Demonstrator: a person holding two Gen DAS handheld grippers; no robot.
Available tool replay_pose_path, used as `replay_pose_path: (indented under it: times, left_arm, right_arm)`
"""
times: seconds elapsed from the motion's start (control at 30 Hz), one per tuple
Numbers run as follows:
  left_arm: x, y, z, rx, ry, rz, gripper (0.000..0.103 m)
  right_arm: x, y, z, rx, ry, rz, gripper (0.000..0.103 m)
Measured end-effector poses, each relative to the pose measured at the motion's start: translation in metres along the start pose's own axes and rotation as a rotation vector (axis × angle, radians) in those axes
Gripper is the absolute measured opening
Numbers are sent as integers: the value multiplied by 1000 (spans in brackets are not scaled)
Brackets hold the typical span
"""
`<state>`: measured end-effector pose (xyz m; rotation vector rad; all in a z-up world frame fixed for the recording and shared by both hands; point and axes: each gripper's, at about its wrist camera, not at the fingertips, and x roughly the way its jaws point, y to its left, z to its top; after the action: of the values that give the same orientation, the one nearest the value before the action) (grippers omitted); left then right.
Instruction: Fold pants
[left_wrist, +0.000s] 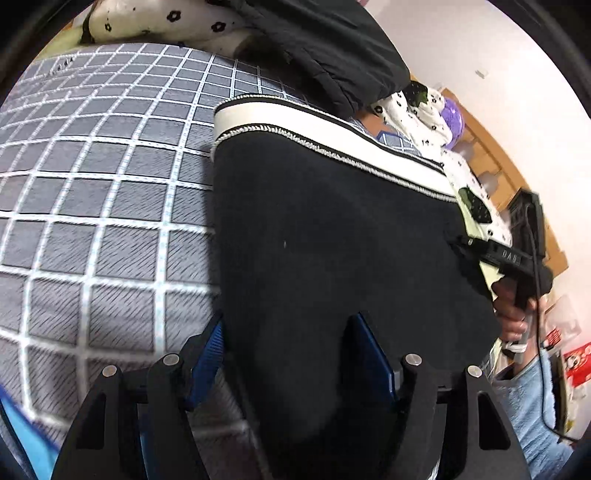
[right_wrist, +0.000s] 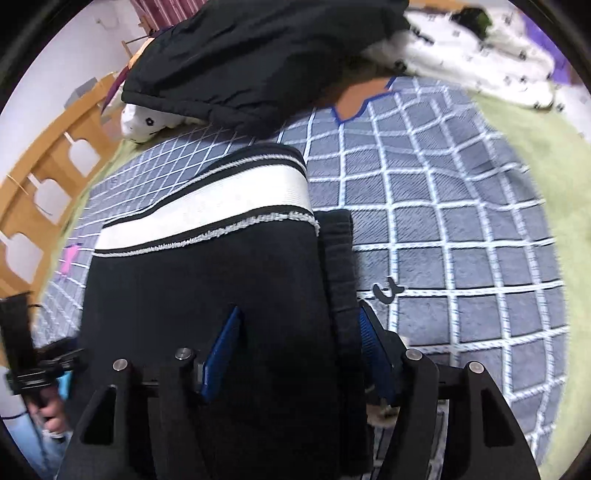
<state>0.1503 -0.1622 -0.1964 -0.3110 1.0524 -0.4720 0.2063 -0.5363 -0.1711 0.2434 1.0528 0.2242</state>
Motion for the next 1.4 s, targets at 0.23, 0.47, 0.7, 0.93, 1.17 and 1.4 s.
replay_pose_path:
  times: [0.23, 0.47, 0.7, 0.93, 1.17, 1.4]
  left_arm:
    - [9, -5, 8, -36, -40, -31, 29]
    - [-35, -12, 22, -77, -134, -147, 16]
    - [-134, 9, 36, 74, -260, -105, 15]
    - [-181, 91, 36, 47, -217, 76, 15]
    - [-145, 159, 16, -34, -126, 124, 20]
    - [-133, 150, 10, 18, -114, 274, 35]
  right_arm:
    - [18, -8, 7, 36, 68, 119, 59]
    - [-29, 16, -3, 103, -87, 152, 26]
    - [-65, 91, -17, 164, -157, 214, 23]
    - [-40, 197, -27, 101, -171, 329, 22]
    - [40, 226, -39, 26, -111, 176, 25]
    - [43, 227, -43, -39, -132, 107, 32]
